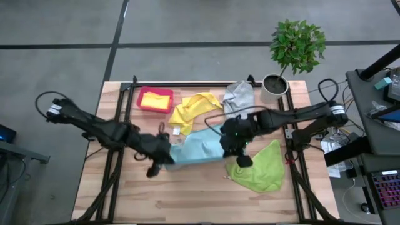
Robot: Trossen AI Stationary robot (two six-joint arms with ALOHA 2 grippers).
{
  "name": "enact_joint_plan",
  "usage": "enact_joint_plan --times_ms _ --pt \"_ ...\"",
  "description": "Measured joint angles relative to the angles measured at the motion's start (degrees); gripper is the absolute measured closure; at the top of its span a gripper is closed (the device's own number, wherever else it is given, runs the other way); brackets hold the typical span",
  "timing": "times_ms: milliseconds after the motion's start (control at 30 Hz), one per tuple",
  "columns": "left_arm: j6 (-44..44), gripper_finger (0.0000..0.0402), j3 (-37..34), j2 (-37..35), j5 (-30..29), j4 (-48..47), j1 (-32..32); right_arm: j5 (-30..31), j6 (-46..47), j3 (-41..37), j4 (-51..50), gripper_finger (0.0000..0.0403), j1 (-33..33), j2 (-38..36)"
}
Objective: Fold microfiber towels
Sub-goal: Fold the light blue microfiber cloth
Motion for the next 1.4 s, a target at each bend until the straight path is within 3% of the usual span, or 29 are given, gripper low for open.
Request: enact_joint_plan --times_ms 167,333,533,767,900,967,1100,1200,1400 --pt "-2.8 0.0402 -0.3 7.5 4.4 9.4 -4.1 -5.0 4.7 -3.1 1.7 0.0394 2.8 1.1" --pt "-3.4 0.0402 4.1 8.9 4.7 1.7 -4.2 -3.5 3.8 -1.9 0.8 0.0394 2.1 0.0" --pt "-3.3 0.0402 13.7 4.8 2.6 -21.0 -2.9 7.9 -2.2 6.0 -7.3 0.0394 -0.9 -0.8" --pt "-0.2 0.0402 27.1 -0.4 -10.3 -43.3 1.8 17.6 -13.5 12.9 -7.1 0.0394 -6.4 -0.7" --pt "3.3 0.0402 34.3 -1.8 -16.0 -51.8 4.6 29.6 -19.7 17.6 -5.5 0.0394 -9.1 -0.7" --pt "4.9 0.0402 37.6 -2.0 -18.9 -55.1 5.5 32.4 -21.7 20.0 -5.0 0.0394 -10.3 -0.7" --pt "8.2 0.0402 43.3 -2.2 -21.3 -55.5 5.9 30.6 -20.4 24.7 -5.7 0.0394 -10.9 -0.7" --pt "8.7 0.0402 45.8 -1.5 -20.9 -55.0 5.2 25.9 -16.3 26.7 -9.4 0.0394 -10.4 -0.8" --pt "7.2 0.0402 42.3 -0.4 -14.4 -52.9 2.3 12.8 -7.2 23.4 -13.2 0.0394 -6.7 -0.8"
